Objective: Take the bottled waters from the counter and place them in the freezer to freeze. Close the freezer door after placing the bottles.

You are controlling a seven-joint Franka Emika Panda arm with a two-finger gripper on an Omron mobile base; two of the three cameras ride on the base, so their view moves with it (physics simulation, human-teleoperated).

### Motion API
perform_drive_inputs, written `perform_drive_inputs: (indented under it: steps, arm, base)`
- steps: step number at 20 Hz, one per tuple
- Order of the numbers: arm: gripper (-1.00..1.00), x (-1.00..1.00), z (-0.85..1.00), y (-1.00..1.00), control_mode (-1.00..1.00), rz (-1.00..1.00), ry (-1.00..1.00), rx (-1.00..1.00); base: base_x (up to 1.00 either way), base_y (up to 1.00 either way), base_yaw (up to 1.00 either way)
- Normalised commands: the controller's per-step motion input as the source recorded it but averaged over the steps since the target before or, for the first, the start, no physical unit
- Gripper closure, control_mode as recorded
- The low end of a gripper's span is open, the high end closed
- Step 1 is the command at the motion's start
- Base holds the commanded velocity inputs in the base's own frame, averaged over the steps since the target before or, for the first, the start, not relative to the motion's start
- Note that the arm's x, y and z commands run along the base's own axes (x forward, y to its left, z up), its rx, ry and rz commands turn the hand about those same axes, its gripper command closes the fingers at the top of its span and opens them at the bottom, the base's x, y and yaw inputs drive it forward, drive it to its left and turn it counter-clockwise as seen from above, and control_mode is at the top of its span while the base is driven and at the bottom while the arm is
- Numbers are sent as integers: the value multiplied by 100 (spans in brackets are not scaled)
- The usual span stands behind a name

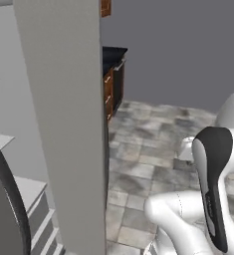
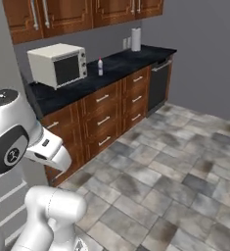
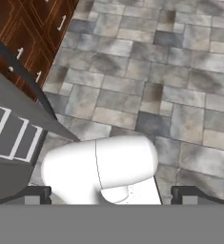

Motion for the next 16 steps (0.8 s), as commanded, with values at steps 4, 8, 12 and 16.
perform_drive_inputs:
  steps: [4, 8, 12, 16]
  arm:
    - [-100, 0, 0, 0, 100, 0, 0, 0]
    - [-100, 0, 0, 0, 100, 0, 0, 0]
    - [-100, 0, 0, 0, 100, 0, 0, 0]
    - [-100, 0, 0, 0, 100, 0, 0, 0]
  base:
    - [76, -84, 34]
    - [75, -98, 48]
    - [84, -94, 53]
    - [100, -87, 53]
